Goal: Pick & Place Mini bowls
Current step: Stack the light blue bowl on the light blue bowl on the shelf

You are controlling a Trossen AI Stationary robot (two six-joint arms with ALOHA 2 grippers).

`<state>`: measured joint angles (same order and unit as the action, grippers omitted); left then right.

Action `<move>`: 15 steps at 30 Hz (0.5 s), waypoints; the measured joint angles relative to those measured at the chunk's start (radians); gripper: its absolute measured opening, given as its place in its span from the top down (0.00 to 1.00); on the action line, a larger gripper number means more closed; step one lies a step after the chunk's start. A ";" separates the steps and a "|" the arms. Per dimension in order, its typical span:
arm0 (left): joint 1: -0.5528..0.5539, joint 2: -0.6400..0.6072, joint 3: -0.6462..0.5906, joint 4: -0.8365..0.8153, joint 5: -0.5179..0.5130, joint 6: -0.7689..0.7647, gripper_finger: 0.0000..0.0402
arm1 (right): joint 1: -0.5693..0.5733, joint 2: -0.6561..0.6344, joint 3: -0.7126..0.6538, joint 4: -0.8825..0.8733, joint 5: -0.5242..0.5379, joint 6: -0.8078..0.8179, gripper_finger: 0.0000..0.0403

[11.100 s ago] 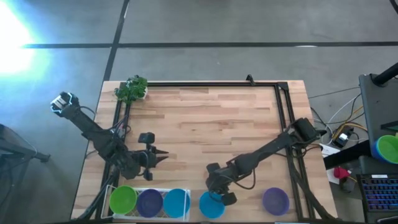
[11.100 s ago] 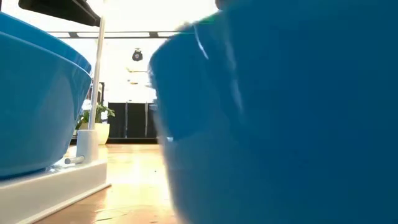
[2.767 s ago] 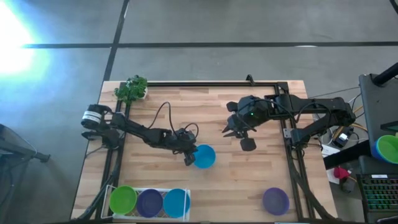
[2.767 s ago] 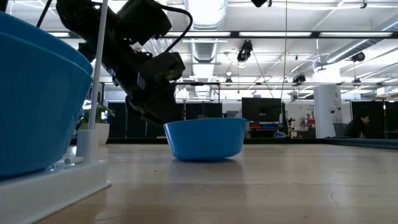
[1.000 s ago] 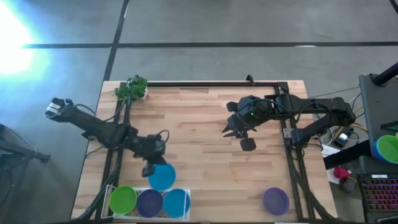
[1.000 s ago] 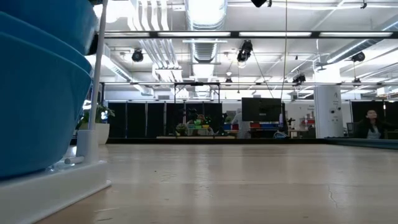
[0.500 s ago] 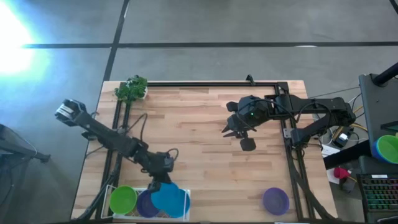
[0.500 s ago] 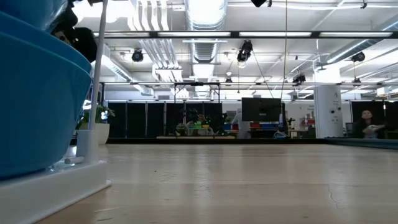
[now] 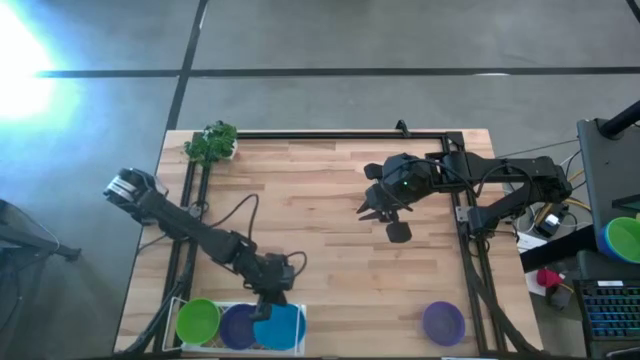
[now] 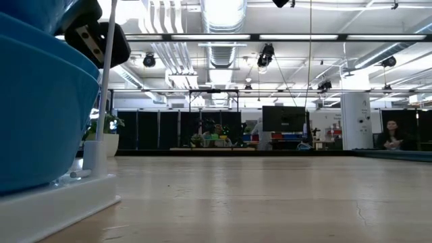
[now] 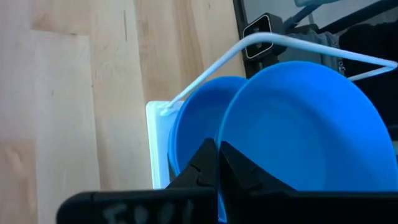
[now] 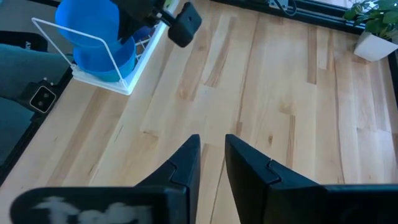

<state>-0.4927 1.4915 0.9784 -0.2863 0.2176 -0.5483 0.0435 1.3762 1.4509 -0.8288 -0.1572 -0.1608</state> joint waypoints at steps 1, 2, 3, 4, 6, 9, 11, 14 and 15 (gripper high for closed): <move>0.000 0.009 0.007 0.001 0.000 0.008 1.00 | 0.000 0.000 0.000 0.000 0.000 0.000 0.83; 0.000 0.018 0.013 0.001 0.000 0.020 1.00 | 0.000 0.000 0.000 0.000 0.000 0.000 0.83; 0.000 0.026 0.018 0.000 -0.001 0.031 1.00 | 0.000 0.000 0.000 0.000 0.000 0.000 0.83; 0.000 0.031 0.021 0.003 -0.001 0.043 1.00 | 0.000 0.000 0.000 0.000 0.000 0.000 0.83; 0.000 0.039 0.023 0.002 -0.001 0.057 1.00 | 0.000 0.000 0.000 0.000 0.000 0.000 0.83; 0.000 0.047 0.023 0.001 -0.006 0.088 1.00 | 0.000 0.000 0.000 0.000 0.000 0.000 0.82; 0.000 0.047 0.023 0.001 -0.009 0.115 1.00 | 0.000 0.000 0.000 -0.001 0.000 0.000 0.81; 0.000 0.046 0.024 0.002 -0.020 0.149 1.00 | 0.000 0.000 0.000 0.000 0.000 0.000 0.80; 0.000 0.045 0.024 0.002 -0.028 0.158 1.00 | 0.000 0.000 0.000 -0.001 0.000 0.001 0.80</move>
<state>-0.4924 1.5365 1.0023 -0.2844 0.1900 -0.3905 0.0437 1.3762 1.4509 -0.8295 -0.1574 -0.1600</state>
